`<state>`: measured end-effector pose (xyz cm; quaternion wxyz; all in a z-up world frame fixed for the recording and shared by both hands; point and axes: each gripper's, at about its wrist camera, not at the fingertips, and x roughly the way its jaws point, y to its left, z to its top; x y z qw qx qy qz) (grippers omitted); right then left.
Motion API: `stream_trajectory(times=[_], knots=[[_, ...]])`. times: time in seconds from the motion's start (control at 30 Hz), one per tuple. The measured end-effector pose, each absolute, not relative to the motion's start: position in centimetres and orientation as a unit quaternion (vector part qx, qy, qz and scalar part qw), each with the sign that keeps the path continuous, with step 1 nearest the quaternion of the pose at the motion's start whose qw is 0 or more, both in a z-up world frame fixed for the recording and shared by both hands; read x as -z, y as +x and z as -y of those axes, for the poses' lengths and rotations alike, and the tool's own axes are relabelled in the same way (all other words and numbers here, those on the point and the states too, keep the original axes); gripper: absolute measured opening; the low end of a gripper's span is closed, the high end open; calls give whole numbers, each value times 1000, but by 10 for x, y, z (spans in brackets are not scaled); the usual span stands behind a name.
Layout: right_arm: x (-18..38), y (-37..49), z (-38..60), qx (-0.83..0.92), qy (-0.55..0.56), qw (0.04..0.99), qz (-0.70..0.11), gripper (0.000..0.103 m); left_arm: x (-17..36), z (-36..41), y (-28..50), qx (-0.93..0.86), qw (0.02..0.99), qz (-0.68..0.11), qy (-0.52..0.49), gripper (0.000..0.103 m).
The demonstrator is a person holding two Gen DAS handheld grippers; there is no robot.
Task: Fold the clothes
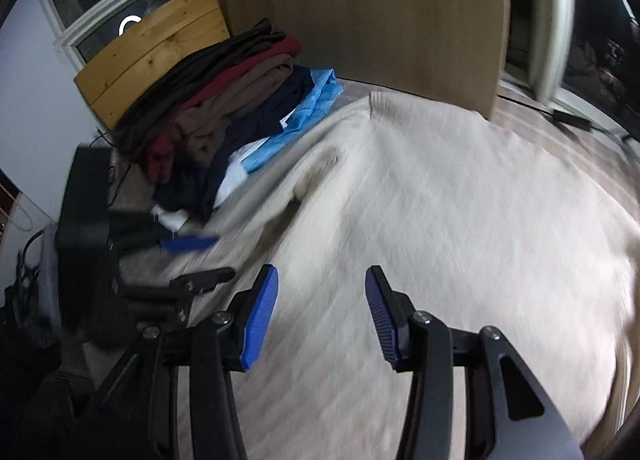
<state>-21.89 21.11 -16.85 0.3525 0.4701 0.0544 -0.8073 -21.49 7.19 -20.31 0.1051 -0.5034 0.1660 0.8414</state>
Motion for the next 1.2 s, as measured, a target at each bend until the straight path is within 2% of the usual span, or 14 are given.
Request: stream_trajectory(times=[0.03, 0.1, 0.33, 0.47, 0.53, 0.57, 0.73, 0.8, 0.87, 0.93, 1.07, 1.2], knots=[[173, -226, -207, 806, 472, 351, -58, 45, 199, -70, -214, -847, 87, -177, -494, 4], [184, -242, -197, 803, 476, 352, -66, 45, 192, -65, -211, -856, 51, -198, -475, 4], [188, -266, -177, 794, 464, 383, -89, 43, 165, -23, -201, -869, 8, -170, -464, 4], [183, -262, -152, 776, 448, 425, -129, 41, 174, -26, -204, -860, 17, -174, -480, 13], [182, -259, -138, 764, 441, 446, -154, 40, 167, -26, -198, -865, 30, -159, -475, 32], [182, -257, -131, 757, 437, 456, -167, 40, 162, -24, -194, -868, 34, -152, -471, 34], [204, -252, -90, 724, 451, 444, -276, 38, 139, -11, -167, -869, 60, -98, -482, 33], [205, -261, -90, 725, 464, 441, -256, 24, 136, -7, -146, -861, 94, -56, -497, 33], [206, -271, -90, 725, 477, 437, -237, 19, 142, -15, -117, -846, 153, 9, -510, 35], [207, -281, -90, 725, 489, 433, -217, 11, 156, -32, -100, -827, 186, 24, -530, 37], [201, -306, -104, 734, 518, 425, -112, 9, 195, -65, -79, -805, 184, -11, -564, 34], [213, -314, -112, 727, 542, 419, -47, 9, 203, -73, -67, -808, 180, -40, -560, 33]])
